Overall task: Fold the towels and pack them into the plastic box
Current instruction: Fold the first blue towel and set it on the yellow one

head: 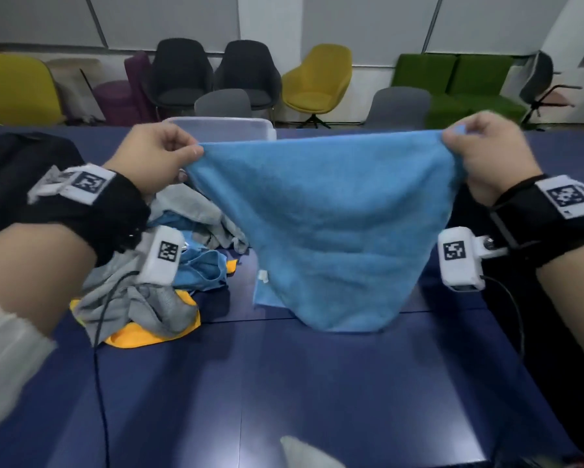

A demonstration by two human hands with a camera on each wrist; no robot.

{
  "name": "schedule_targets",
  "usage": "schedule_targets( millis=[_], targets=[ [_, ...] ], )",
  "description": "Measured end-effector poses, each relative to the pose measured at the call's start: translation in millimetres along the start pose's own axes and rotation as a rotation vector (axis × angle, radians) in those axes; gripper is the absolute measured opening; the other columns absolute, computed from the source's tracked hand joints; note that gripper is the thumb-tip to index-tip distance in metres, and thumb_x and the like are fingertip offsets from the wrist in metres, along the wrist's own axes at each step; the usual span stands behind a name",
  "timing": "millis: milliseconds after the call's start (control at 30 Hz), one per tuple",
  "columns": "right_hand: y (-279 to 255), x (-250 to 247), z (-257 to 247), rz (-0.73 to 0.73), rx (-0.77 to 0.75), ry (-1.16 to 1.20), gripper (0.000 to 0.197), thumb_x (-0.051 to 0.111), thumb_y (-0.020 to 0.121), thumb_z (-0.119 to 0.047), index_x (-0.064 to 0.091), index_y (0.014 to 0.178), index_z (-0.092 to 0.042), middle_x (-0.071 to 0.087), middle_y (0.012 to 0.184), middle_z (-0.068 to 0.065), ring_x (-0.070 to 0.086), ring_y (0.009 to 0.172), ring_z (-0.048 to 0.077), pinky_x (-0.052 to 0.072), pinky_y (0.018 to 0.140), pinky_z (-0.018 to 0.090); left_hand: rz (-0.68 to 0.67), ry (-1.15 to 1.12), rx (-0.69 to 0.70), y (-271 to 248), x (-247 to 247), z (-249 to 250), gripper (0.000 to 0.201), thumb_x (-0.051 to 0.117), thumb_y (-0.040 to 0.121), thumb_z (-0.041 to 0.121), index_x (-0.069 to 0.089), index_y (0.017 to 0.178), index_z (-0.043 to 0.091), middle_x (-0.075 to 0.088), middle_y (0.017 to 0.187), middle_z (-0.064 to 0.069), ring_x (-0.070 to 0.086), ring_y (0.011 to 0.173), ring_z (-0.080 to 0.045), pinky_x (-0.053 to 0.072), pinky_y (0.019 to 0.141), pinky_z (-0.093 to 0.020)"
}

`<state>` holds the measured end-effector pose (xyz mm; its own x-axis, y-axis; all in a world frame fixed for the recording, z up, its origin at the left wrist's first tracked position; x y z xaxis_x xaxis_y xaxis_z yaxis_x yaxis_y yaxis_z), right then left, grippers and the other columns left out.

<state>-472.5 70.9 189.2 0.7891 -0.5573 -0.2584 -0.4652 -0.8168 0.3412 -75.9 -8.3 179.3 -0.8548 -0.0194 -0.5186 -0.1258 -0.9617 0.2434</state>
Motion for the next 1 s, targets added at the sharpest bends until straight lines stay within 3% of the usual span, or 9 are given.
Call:
schedule_targets(
  millis=[100, 133, 200, 267, 333, 500, 633, 867, 1000],
  targets=[
    [10, 7, 19, -0.051, 0.123, -0.055, 0.014, 0.061, 0.071, -0.032, 0.066, 0.058, -0.029, 0.058, 0.073, 0.004, 0.055, 0.077, 0.023, 0.050, 0.075, 0.051, 0.051, -0.125, -0.110, 8, 17, -13, 0.024, 0.058, 0.093, 0.017, 0.054, 0.070, 0.024, 0.050, 0.074, -0.002, 0.053, 0.066, -0.019, 0.053, 0.064, -0.035],
    [11, 7, 18, -0.056, 0.119, -0.065, 0.015, 0.060, 0.071, -0.033, 0.065, 0.058, -0.029, 0.059, 0.072, 0.003, 0.057, 0.078, 0.023, 0.051, 0.078, 0.052, 0.082, -0.165, -0.113, 12, 18, -15, 0.021, 0.059, 0.090, 0.022, 0.054, 0.069, 0.025, 0.051, 0.074, -0.002, 0.053, 0.072, -0.023, 0.053, 0.068, -0.041],
    [3, 4, -2, -0.041, 0.073, -0.043, 0.017, 0.058, 0.080, -0.026, 0.059, 0.064, -0.025, 0.057, 0.069, 0.000, 0.057, 0.072, 0.021, 0.051, 0.071, 0.048, 0.151, -0.199, -0.070, 17, 14, -10, 0.014, 0.058, 0.082, 0.031, 0.058, 0.068, 0.027, 0.054, 0.074, 0.001, 0.054, 0.076, -0.023, 0.051, 0.074, -0.045],
    [-3, -2, -20, -0.013, 0.023, 0.044, 0.025, 0.052, 0.093, -0.014, 0.053, 0.070, -0.023, 0.055, 0.067, -0.001, 0.055, 0.061, 0.015, 0.049, 0.061, 0.038, 0.177, -0.225, 0.010, 15, 4, 6, 0.015, 0.058, 0.087, 0.028, 0.058, 0.072, 0.028, 0.055, 0.075, 0.004, 0.055, 0.071, -0.013, 0.050, 0.071, -0.036],
    [-7, -15, -30, -0.034, -0.035, 0.107, 0.026, 0.048, 0.097, -0.011, 0.051, 0.073, -0.022, 0.055, 0.067, -0.003, 0.055, 0.060, 0.011, 0.050, 0.057, 0.031, 0.160, -0.194, 0.112, 12, -7, 20, 0.020, 0.056, 0.094, 0.023, 0.055, 0.075, 0.029, 0.056, 0.074, 0.008, 0.054, 0.063, -0.002, 0.051, 0.058, -0.022],
    [-16, -40, -26, -0.074, -0.075, 0.132, 0.024, 0.050, 0.096, -0.015, 0.050, 0.074, -0.024, 0.055, 0.070, -0.004, 0.053, 0.062, 0.008, 0.048, 0.060, 0.028, 0.063, -0.158, 0.205, -8, -21, 42, 0.020, 0.057, 0.095, 0.019, 0.052, 0.077, 0.026, 0.062, 0.054, 0.019, 0.056, 0.049, 0.004, 0.042, 0.043, -0.008],
    [-26, -44, -16, -0.116, -0.043, 0.203, 0.027, 0.051, 0.096, -0.012, 0.048, 0.071, -0.023, 0.057, 0.064, -0.007, 0.053, 0.060, 0.008, 0.048, 0.060, 0.026, 0.019, -0.205, 0.202, -19, -15, 46, 0.021, 0.055, 0.095, 0.014, 0.051, 0.077, 0.023, 0.059, 0.047, 0.016, 0.049, 0.038, 0.003, 0.035, 0.035, -0.009],
    [-30, -44, -16, -0.099, -0.001, 0.218, 0.027, 0.054, 0.095, -0.011, 0.051, 0.071, -0.020, 0.061, 0.063, -0.007, 0.058, 0.062, 0.007, 0.052, 0.062, 0.023, 0.025, -0.379, 0.156, -15, -13, 39, 0.021, 0.053, 0.095, 0.008, 0.051, 0.076, 0.018, 0.059, 0.049, 0.014, 0.053, 0.042, 0.003, 0.042, 0.041, -0.010],
    [-20, -27, 8, -0.079, 0.037, 0.126, 0.026, 0.058, 0.091, -0.013, 0.053, 0.068, -0.023, 0.058, 0.061, -0.007, 0.054, 0.062, 0.010, 0.047, 0.062, 0.026, 0.006, -0.297, 0.103, -3, -2, 15, 0.020, 0.062, 0.091, 0.013, 0.055, 0.074, 0.020, 0.061, 0.049, 0.012, 0.051, 0.041, 0.001, 0.042, 0.040, -0.013]
  ],
)
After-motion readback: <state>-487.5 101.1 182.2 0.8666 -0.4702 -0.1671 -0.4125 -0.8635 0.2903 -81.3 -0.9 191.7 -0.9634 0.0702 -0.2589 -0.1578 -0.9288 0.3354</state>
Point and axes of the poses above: each hand's wrist, its own y-axis towards the middle knuckle, its own x-axis out of the palm, z = x × y, the point moved 1 cm from there along y, towards the middle knuckle
